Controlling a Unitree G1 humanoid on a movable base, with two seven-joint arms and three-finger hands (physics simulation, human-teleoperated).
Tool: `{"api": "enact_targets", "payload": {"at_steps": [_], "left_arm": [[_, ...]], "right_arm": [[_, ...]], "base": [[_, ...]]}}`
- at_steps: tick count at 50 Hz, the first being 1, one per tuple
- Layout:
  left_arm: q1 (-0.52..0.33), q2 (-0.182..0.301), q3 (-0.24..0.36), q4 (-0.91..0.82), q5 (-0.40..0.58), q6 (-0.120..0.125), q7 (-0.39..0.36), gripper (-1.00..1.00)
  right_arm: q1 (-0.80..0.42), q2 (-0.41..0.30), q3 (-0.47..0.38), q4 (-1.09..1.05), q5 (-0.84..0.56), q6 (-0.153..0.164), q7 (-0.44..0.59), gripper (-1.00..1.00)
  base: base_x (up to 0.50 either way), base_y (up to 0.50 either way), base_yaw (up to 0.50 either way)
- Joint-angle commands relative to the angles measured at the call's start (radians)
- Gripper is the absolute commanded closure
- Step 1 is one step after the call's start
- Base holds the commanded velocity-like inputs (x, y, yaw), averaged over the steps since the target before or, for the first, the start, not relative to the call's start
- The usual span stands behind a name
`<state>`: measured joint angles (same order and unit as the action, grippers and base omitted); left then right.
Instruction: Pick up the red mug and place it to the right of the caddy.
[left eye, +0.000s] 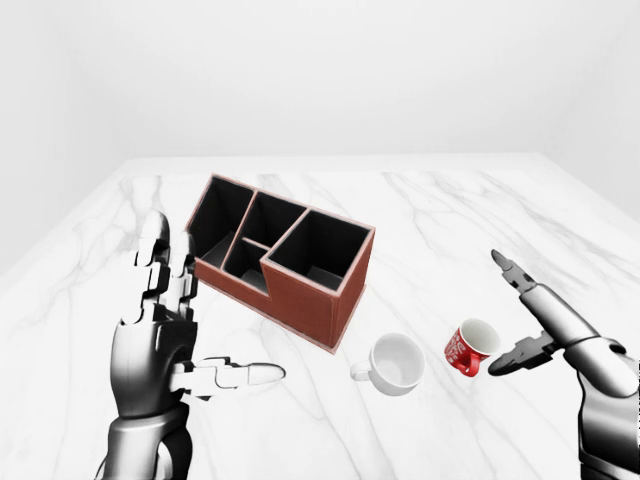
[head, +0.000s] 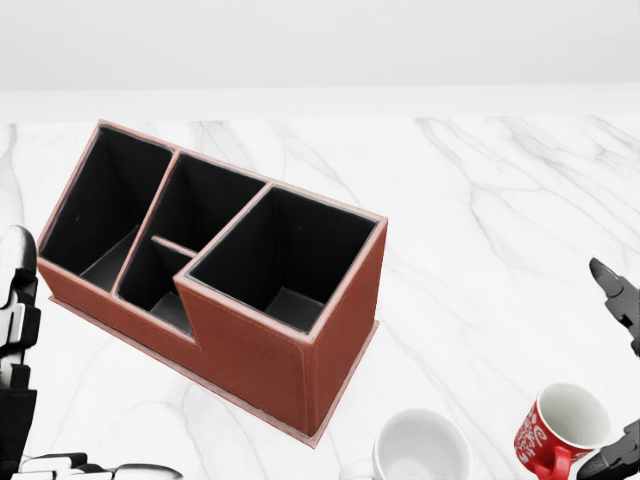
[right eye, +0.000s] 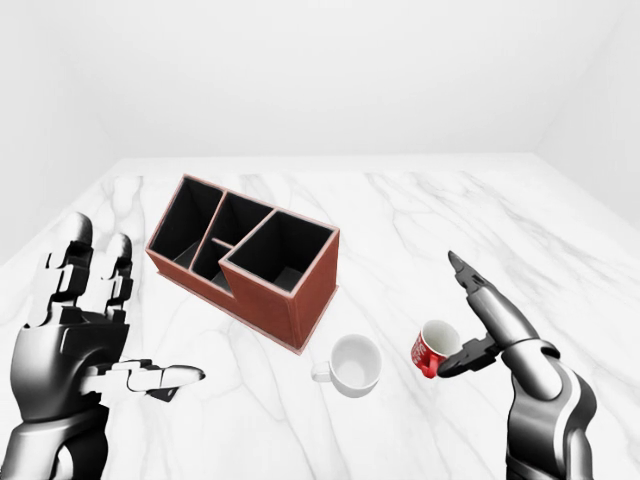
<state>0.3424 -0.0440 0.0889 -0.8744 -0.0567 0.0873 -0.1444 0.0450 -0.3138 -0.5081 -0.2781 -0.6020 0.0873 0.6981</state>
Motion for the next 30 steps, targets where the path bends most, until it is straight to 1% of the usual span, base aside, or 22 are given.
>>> {"api": "enact_targets", "payload": {"at_steps": [1,6,7,10,11,14,16,20,22,24,25,27,29,30], "left_arm": [[0.008,0.004,-0.007,0.026,0.001,0.0,0.004,-1.0],[0.01,0.004,-0.01,0.027,0.003,0.0,0.005,-1.0],[0.009,0.005,-0.012,0.03,0.004,0.0,0.006,-1.0],[0.007,0.006,-0.015,0.033,0.006,0.0,0.009,-1.0],[0.007,0.006,-0.017,0.037,0.008,0.0,0.009,-1.0],[0.009,0.007,-0.019,0.037,0.008,0.0,0.01,-1.0],[0.009,0.008,-0.017,0.033,0.006,0.0,0.01,-1.0],[0.01,0.007,-0.016,0.036,0.006,0.0,0.01,-1.0],[0.009,0.007,-0.017,0.037,0.005,0.0,0.01,-1.0],[0.01,0.008,-0.016,0.033,0.004,0.0,0.01,-1.0],[0.01,0.008,-0.016,0.035,0.004,0.0,0.009,-1.0],[0.007,0.008,-0.013,0.04,0.003,0.0,0.009,-1.0],[0.008,0.007,-0.013,0.042,0.003,0.0,0.008,-1.0],[0.007,0.007,-0.013,0.04,0.003,0.0,0.009,-1.0]], "right_arm": [[0.003,-0.016,0.001,0.073,-0.022,0.0,0.0,-1.0],[-0.003,-0.035,-0.001,0.108,-0.04,-0.001,0.0,-1.0],[-0.005,-0.041,-0.002,0.119,-0.045,-0.009,0.0,-1.0],[-0.013,-0.052,-0.004,0.133,-0.054,-0.018,0.0,-1.0],[-0.018,-0.056,-0.006,0.134,-0.054,-0.015,0.0,-1.0],[-0.024,-0.065,-0.009,0.143,-0.054,-0.024,0.0,-1.0],[-0.035,-0.07,-0.009,0.145,-0.044,-0.017,0.0,-1.0],[-0.052,-0.09,0.006,0.196,-0.054,-0.042,0.0,-1.0],[-0.057,-0.095,0.011,0.202,-0.057,-0.043,0.0,-1.0],[-0.065,-0.097,0.016,0.193,-0.05,-0.034,0.0,-1.0],[-0.067,-0.098,0.018,0.195,-0.047,-0.036,0.0,-1.0],[-0.068,-0.103,0.03,0.219,-0.061,-0.059,0.0,-1.0],[-0.071,-0.105,0.036,0.236,-0.066,-0.075,0.0,-1.0],[-0.072,-0.109,0.038,0.241,-0.065,-0.09,0.0,-1.0]], "base": [[0.0,0.0,0.0],[0.0,0.0,0.0],[0.0,0.0,0.0],[0.0,0.0,0.0],[0.0,0.0,0.0],[0.0,0.0,0.0],[0.0,0.0,0.0],[0.0,0.0,0.0],[0.0,0.0,0.0],[0.0,0.0,0.0],[0.0,0.0,0.0],[0.0,0.0,0.0],[0.0,0.0,0.0],[0.0,0.0,0.0]]}}
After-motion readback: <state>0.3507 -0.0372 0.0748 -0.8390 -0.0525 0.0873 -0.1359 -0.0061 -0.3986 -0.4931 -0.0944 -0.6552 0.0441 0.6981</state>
